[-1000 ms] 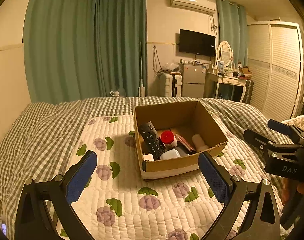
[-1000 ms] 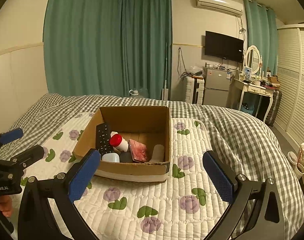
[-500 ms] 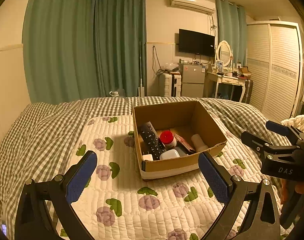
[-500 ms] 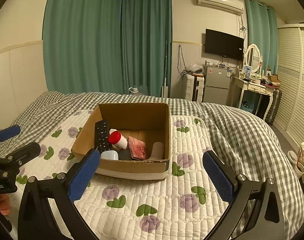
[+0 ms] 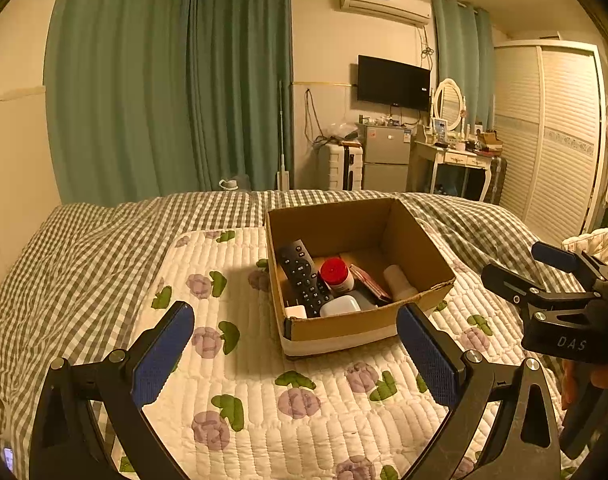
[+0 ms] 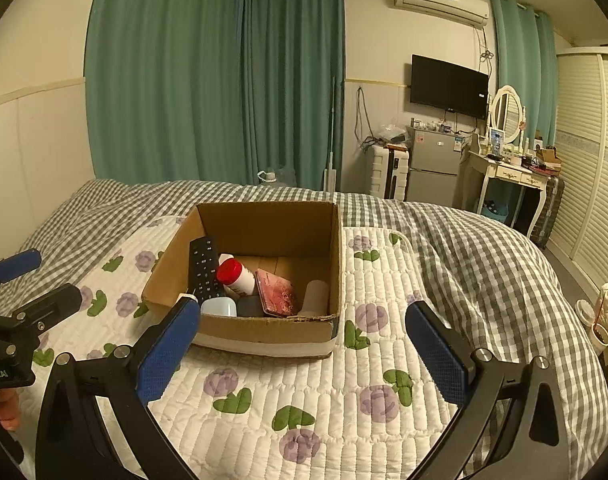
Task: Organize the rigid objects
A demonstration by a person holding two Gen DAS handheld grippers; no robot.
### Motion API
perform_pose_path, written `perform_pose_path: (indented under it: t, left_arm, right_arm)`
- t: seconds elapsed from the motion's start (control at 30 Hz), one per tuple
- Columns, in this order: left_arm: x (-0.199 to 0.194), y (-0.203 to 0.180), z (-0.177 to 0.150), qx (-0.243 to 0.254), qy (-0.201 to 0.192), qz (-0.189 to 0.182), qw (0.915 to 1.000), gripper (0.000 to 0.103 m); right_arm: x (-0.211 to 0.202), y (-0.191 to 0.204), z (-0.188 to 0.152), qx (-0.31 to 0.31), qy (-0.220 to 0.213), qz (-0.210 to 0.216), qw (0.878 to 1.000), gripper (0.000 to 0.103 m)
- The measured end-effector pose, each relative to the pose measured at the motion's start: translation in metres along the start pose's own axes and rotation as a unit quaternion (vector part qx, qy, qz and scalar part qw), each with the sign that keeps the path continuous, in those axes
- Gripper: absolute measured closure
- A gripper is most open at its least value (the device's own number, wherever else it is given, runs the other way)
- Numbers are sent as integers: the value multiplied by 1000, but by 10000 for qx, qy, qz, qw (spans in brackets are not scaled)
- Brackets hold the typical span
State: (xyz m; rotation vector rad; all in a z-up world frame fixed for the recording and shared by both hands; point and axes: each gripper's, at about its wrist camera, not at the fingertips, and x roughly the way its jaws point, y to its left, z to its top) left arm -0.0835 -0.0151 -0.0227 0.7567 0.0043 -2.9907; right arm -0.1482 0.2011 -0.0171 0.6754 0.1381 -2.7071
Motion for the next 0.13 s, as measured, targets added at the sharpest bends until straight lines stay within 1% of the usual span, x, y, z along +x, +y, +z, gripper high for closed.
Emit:
perform_pose_path:
  t: [0.13]
  left_arm:
    - [0, 1, 0, -5, 6, 12, 10000, 0]
  right_arm:
    - [2, 2, 0, -29, 22, 19, 10000, 0]
